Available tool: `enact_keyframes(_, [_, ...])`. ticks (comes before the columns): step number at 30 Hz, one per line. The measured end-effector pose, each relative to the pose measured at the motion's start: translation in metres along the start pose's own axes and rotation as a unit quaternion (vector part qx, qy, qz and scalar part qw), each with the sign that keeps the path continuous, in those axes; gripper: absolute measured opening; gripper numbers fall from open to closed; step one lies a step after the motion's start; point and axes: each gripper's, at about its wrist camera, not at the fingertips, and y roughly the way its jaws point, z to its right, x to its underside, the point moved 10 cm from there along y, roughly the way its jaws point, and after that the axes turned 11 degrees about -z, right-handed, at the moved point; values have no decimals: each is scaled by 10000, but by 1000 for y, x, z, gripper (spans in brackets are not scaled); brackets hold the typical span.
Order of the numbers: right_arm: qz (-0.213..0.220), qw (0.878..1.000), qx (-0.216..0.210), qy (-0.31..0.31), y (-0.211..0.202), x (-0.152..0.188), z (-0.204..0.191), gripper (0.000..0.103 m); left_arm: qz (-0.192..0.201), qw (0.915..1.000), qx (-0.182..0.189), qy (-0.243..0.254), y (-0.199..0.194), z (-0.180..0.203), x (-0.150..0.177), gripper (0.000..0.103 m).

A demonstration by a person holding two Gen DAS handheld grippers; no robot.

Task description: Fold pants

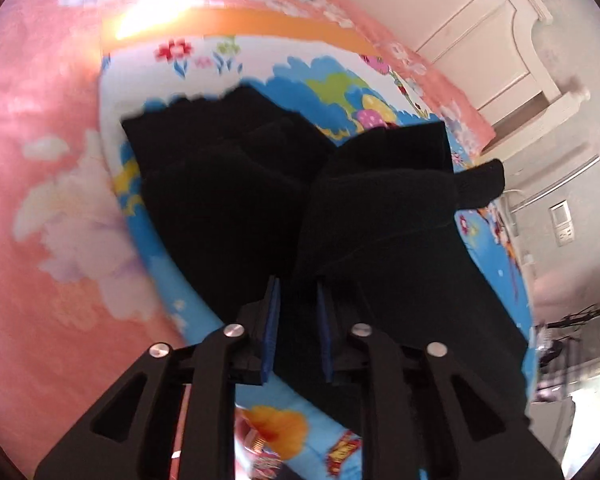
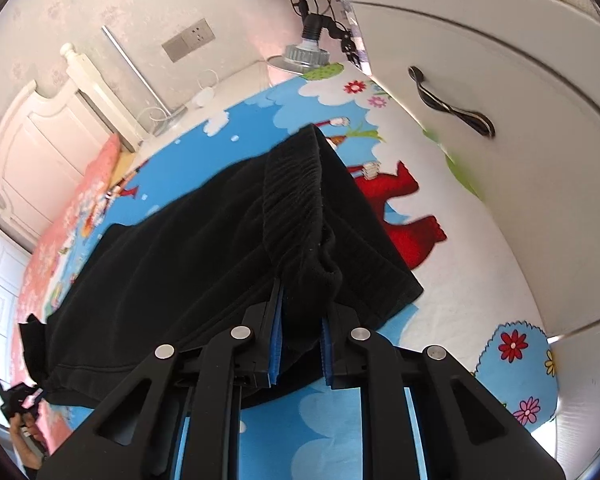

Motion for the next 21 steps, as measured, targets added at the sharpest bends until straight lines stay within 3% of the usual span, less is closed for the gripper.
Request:
enact_keyframes(4, [-60,9999,106,5,7,4,4,15,525,9950,-436,729,-25,27,-15,74])
enact_keyframes(7, [-140,9998,119,14,11,3,5,19,598,9751,-1133,1811,-19,60,-18,80])
enact_keyframes(9, [-202,9997,96,66,12,3,7,30,714,9519,-1787,2386,-8,75,-22,80])
enact_keyframes(10, [-202,9996,157,74,12,2,8,36,770,9353,-2174,2682,-1,82,-26,80])
enact_keyframes(12, [-87,9996,268,104,7,0,12,76,886,8993,-2855,3192,8,97,-33,80])
enact_keyframes(14, [42,9995,325,32,3,-2,13,79,1006,8719,-3135,3626,8,106,-35,80])
enact_keyframes(17, [-46,9995,300,-6,6,-1,10,79,922,8472,-3147,4179,15,124,-32,80])
enact_keyframes(18, [-77,9997,248,37,7,-1,9,79,807,8437,-3082,4322,22,128,-32,80])
enact_keyframes(19, [-101,9997,147,147,6,-1,11,79,682,8439,-3000,4396,28,131,-31,65])
enact_keyframes(20, [-104,9996,97,235,5,-1,14,79,452,8474,-2867,4445,36,130,-29,49])
enact_keyframes(21, [-102,9994,29,343,3,-2,17,79,266,8528,-2824,4384,41,126,-29,24])
